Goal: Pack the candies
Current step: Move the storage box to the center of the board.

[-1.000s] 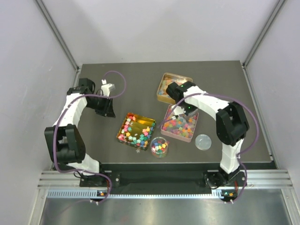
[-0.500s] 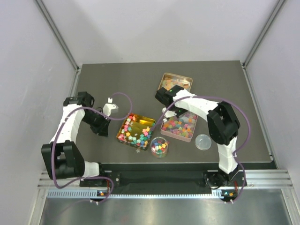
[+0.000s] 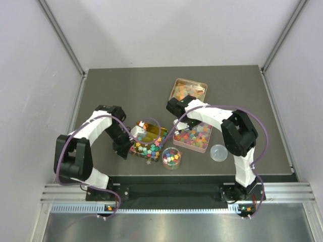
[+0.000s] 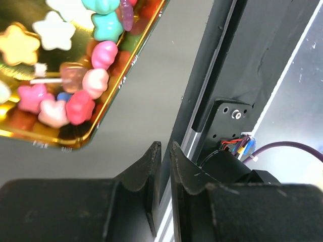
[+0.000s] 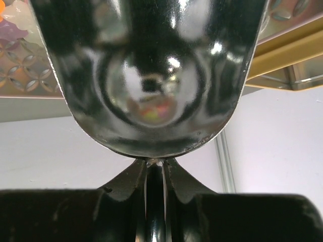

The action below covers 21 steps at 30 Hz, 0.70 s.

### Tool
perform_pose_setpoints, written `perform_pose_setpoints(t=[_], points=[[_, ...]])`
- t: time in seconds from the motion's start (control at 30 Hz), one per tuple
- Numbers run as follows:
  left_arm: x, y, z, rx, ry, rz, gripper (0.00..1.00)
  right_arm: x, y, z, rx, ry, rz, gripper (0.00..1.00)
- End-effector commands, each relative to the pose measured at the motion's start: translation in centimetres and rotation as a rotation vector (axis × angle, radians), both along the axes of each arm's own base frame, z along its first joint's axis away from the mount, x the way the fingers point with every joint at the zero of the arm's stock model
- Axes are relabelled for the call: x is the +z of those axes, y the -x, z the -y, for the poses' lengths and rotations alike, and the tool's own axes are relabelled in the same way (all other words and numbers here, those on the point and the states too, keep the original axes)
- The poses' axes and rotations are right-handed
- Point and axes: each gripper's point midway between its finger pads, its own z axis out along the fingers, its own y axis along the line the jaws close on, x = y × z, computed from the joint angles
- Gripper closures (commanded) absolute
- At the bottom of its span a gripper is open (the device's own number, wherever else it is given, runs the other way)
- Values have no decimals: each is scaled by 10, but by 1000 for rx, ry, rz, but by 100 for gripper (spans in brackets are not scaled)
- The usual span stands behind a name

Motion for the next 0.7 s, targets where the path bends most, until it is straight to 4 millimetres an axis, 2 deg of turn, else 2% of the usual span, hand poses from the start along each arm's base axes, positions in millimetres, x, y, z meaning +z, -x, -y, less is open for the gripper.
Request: perform_pose_setpoints(t=[0.0,0.23,0.33,0.53,0.67], points=[[6,30,2,-42,14,-179,83,9,-6,-4,-5,-38,35,100],[-7,25,14,-56,73,-293,84,8,-8,-4,-5,-31,44,100],[-10,15,21,-55,100,-295,84,9,-9,-2,14,-14,47,100],[-15,-10,35,-53,154,-281,83,32,-13,6,36,38,106,100],[-19,-33,45,-47,186,-276,83,41,-15,11,21,57,120,100]])
